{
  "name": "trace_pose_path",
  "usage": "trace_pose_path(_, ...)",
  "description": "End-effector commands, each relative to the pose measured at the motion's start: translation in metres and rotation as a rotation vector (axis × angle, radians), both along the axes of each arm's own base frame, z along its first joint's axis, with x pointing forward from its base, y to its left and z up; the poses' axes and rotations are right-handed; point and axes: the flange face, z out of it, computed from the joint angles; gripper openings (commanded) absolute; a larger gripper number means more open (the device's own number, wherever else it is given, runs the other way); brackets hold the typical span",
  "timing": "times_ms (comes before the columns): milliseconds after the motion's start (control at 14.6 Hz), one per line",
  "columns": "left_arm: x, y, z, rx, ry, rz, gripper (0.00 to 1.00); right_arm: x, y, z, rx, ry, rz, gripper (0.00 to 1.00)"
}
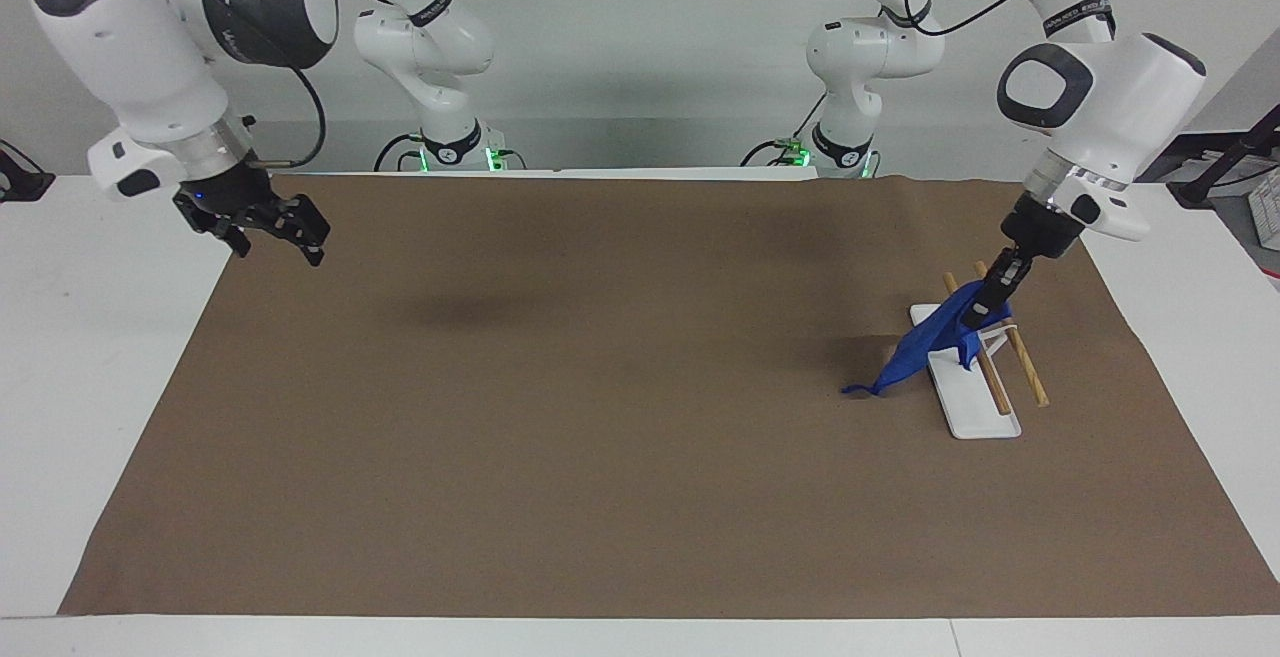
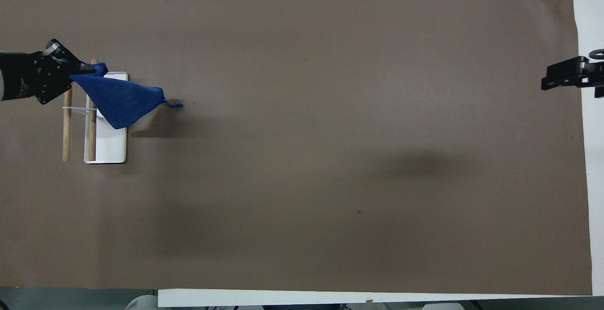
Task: Right arm passes towel to left arm to hang
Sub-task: 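Drape the towel over the rack rods with the left gripper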
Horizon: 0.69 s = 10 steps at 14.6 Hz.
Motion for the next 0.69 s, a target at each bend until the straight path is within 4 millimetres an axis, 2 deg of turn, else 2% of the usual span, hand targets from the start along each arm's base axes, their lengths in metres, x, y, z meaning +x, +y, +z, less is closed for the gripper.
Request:
trace_pose_path(0,0.02,0.012,0.012,0.004,-0.014,-0.021,0.0,0.006,-0.003,0.02,-0.011,-0.032,0.085,1.0)
trace_pose_path(343,0.023,0.04,0.013,0.028,-0.044,-0.014,0.0,-0.002,-0.021,0.019,-0.008,0.016,0.161,1.0)
trace_pose_path(412,0.023,0.048,0.012,0.031,-0.047,-0.008,0.0,-0.001,-0.016,0.019,-0.007,0.018,0.169,1.0)
trace_pose_path(618,0.033,0.055,0.02,0.04,-0.08,-0.001,0.0,0.0,-0.012,0.017,-0.006,0.022,0.172,1.0)
